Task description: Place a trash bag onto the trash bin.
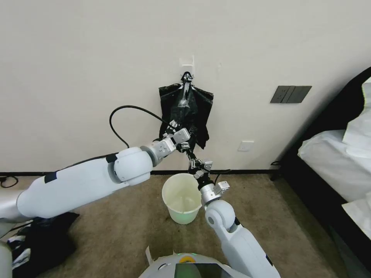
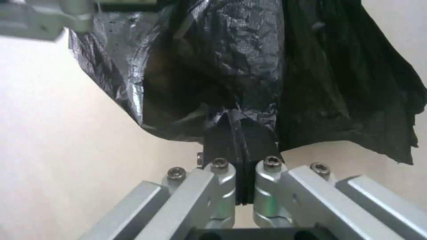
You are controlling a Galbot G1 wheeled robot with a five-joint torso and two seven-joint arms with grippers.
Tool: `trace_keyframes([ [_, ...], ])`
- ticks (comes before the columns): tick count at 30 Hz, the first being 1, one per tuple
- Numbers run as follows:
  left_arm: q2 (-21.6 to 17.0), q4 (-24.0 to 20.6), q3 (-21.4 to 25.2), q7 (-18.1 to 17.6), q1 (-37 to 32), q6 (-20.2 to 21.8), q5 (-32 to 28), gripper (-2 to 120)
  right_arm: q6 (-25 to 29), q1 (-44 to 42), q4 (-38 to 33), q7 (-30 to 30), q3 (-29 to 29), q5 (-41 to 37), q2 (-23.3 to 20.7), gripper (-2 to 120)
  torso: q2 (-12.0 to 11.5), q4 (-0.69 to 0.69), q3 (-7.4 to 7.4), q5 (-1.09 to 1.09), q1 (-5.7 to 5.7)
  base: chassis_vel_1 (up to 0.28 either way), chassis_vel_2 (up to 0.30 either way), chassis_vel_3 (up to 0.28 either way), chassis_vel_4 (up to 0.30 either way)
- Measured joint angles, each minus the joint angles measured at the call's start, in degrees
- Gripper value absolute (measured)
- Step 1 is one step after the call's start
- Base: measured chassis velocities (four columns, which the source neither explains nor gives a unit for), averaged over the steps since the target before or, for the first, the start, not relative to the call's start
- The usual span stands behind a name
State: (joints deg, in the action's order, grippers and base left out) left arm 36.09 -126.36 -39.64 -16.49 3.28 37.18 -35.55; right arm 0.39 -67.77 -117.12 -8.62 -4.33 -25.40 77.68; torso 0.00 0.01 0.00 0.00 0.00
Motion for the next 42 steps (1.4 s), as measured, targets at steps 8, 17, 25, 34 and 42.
trace_keyframes([
  [8, 0.0, 0.5, 2.0, -2.0, -1.0, -0.1, -0.7, 37, 0.1, 0.2, 0.2, 0.0, 0.3, -0.1, -0.3, 0, 0.0, -0.01, 0.0, -0.01, 0.0, 0.0, 0.0, 0.0, 0.0],
  [17, -0.9, 0.8, 3.9, -2.4, -1.7, -0.7, -1.0, 5, 0.1, 0.2, 0.2, 0.1, 0.7, -0.2, -0.5, 0, 0.0, -0.01, 0.0, -0.01, 0.0, 0.0, 0.0, 0.0, 0.0],
  [25, -2.7, -0.2, 12.8, -2.6, -10.3, -8.4, -4.1, 0, -0.4, -0.2, -2.1, -0.1, 0.0, -0.5, -1.4, 0, 0.0, 0.0, 0.0, -0.01, 0.0, 0.0, 0.0, 0.0, 0.0],
  [34, -3.8, -1.2, 28.4, -2.9, -24.6, -22.9, -12.0, 0, -3.1, -4.0, -9.0, -1.6, -1.6, -0.3, -4.9, 27, 0.0, -0.01, -0.01, -0.01, 0.0, 0.0, 0.0, 0.0, 0.0],
  [42, -3.8, -0.4, 39.9, -1.6, -34.5, -31.1, -19.0, 0, -5.5, -6.1, -15.9, -4.8, -5.2, -5.7, -8.5, 55, 0.0, 0.0, -0.01, -0.01, 0.0, 0.0, 0.0, 0.0, 0.0],
])
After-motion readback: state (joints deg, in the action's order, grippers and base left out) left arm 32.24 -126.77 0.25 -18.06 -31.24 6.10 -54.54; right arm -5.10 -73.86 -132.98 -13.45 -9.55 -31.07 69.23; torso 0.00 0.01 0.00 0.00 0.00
